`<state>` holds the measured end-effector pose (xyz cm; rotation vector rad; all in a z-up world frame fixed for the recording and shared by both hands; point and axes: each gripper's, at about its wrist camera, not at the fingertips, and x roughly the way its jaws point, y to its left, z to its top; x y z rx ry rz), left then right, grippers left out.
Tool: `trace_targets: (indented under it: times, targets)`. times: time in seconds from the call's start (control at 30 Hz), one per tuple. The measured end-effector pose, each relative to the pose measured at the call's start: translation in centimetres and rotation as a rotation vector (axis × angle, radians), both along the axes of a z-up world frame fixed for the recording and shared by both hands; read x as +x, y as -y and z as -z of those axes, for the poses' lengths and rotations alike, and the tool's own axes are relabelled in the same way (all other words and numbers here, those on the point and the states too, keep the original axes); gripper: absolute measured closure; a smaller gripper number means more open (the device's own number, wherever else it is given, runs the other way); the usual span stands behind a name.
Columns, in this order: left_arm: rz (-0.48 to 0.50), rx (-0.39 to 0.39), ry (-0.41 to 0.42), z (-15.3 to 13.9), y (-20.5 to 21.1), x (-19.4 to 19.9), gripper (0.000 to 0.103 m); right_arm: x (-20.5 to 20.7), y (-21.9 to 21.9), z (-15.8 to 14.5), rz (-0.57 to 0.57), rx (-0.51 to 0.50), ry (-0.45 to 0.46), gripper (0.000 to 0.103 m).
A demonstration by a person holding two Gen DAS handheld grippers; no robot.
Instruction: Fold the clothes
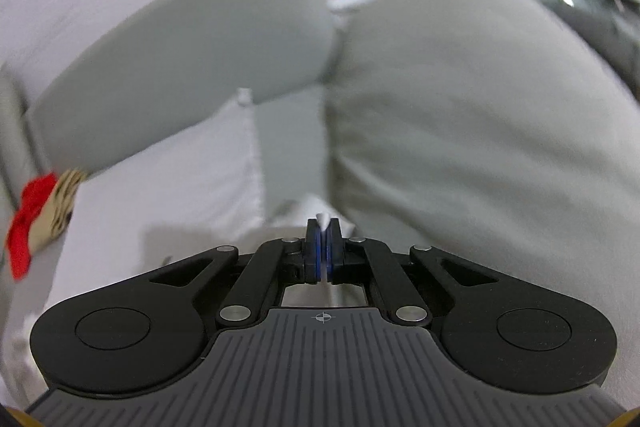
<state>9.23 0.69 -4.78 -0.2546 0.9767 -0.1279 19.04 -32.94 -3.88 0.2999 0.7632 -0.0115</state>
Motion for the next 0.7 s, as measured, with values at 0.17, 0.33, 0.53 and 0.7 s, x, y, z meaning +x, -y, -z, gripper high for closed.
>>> trace_targets:
  times: [0.17,0.33,0.53,0.7]
  targets:
    - [-0.014,-0.016,0.022,-0.4,-1.2,-1.0,0.038,-1.1,-7.2,-2.2,-0.186,-0.148,0.065,0.101]
    - [-0.044,-0.023,0.027,-0.4,-2.7,-1.7,0.038,-3.7,-14.8,-0.5,-0.386,-0.312,0.051,0.101]
    - [-0.056,-0.034,0.022,-0.2,-3.4,-2.1,0.038,-5.0,-18.7,4.7,-0.481,-0.322,-0.129,0.086]
    - [-0.025,-0.079,0.035,0.6,-3.1,-2.1,0.038,-6.9,-14.2,3.0,-0.381,-0.106,-0.096,0.059]
